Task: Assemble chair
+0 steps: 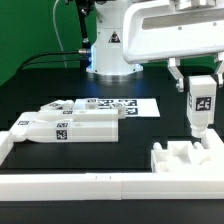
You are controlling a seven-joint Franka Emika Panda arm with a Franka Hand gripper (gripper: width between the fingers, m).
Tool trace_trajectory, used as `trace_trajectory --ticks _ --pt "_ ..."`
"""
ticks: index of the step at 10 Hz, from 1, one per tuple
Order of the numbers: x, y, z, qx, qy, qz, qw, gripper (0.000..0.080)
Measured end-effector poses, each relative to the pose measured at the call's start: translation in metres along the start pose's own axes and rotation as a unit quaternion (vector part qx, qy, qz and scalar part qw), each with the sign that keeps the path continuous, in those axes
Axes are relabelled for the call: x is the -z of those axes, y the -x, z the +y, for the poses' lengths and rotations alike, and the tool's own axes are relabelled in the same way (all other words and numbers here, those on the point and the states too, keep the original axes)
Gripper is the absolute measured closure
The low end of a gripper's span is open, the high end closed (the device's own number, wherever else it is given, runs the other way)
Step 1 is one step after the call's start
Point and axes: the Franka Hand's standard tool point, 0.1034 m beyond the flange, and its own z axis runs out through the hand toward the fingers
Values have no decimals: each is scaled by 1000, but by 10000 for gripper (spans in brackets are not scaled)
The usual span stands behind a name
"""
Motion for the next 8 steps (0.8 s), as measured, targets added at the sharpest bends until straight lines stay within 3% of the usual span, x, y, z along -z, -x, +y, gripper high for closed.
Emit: trace_trajectory --ticks 2,5,8 --pt "-1 1 -1 1 0 -1 1000 514" --pt "-22 2 -17 82 11 4 997 514" --pt "-29 -2 -15 115 14 2 993 514"
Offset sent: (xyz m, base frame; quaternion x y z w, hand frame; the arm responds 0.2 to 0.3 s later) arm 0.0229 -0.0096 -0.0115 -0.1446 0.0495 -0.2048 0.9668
